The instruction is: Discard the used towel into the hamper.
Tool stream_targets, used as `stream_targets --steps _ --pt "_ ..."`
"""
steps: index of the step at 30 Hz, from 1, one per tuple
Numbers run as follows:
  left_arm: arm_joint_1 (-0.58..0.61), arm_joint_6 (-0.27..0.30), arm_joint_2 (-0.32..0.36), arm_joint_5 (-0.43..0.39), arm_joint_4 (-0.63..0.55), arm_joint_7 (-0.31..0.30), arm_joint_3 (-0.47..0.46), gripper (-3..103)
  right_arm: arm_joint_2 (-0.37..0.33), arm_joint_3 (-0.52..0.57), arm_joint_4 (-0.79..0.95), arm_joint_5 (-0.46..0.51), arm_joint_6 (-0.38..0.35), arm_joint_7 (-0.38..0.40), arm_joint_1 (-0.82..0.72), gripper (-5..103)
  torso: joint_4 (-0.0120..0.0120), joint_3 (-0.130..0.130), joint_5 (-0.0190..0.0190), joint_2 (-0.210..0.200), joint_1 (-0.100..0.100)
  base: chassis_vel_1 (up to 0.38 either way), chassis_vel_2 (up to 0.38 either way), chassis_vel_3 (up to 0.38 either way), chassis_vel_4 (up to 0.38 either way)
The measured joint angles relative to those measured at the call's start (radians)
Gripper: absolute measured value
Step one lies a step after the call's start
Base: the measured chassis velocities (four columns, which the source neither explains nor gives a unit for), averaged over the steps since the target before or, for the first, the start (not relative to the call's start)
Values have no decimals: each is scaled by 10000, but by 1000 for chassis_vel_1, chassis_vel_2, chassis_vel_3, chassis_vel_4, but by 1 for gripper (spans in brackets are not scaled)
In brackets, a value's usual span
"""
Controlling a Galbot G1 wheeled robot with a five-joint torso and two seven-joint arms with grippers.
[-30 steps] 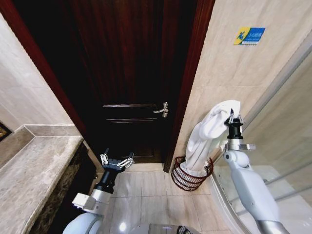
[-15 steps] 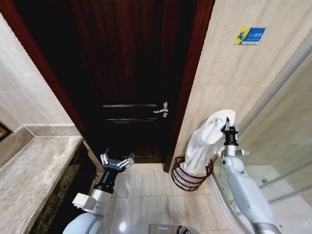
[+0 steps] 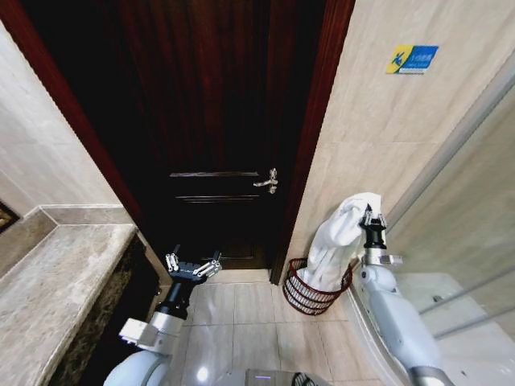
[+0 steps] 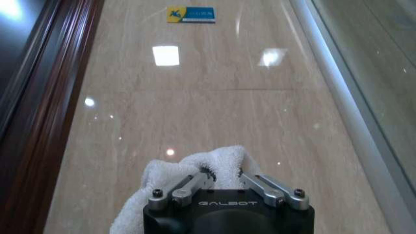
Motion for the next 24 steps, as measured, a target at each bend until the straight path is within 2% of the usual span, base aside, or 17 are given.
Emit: stream_targets --steps 14,24 --pt "0 0 0 0 0 0 0 100 195 28 151 -97 -108 -83 -397 10 -1 -2 -2 1 -3 -4 5 4 -2" --pt "0 0 0 0 0 0 0 100 360 78 157 -21 83 -91 -759 10 0 0 0 0 3 -126 139 143 -149"
